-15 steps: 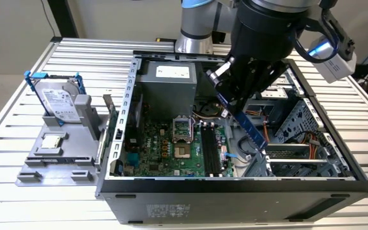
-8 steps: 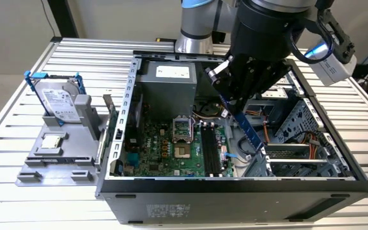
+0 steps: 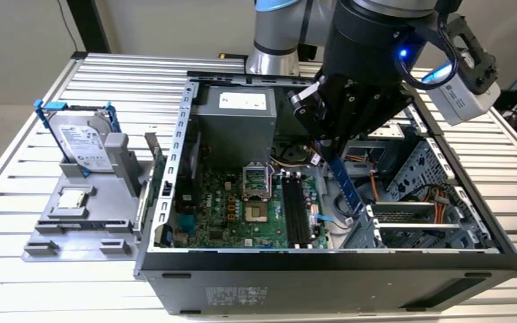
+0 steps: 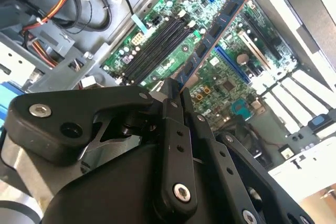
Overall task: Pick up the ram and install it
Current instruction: 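Insert the ram into the slot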
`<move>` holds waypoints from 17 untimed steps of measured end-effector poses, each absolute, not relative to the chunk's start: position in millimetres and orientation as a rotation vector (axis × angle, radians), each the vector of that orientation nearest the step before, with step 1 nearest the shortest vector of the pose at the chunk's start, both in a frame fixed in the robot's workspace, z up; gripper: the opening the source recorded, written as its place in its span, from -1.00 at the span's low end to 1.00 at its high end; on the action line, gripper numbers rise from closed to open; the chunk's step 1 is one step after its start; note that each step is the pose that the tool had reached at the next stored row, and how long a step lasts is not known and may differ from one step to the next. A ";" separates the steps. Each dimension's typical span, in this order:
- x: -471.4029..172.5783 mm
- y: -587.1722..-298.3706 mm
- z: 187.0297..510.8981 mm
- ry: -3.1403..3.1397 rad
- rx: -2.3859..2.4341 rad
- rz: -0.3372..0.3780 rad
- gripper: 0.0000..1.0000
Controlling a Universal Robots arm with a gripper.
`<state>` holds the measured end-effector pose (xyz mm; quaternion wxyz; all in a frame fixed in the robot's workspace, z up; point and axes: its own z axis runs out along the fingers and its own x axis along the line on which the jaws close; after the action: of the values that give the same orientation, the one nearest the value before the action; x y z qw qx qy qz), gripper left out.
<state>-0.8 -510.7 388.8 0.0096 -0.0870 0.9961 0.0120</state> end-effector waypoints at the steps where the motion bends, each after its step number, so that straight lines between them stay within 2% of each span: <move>1: -0.8 -510.7 388.9 3.112 -0.252 0.037 -1.00; 17: -0.8 -510.7 388.8 3.120 0.048 0.034 -1.00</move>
<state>-0.8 -510.7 388.8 0.0107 0.0155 0.9998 0.0109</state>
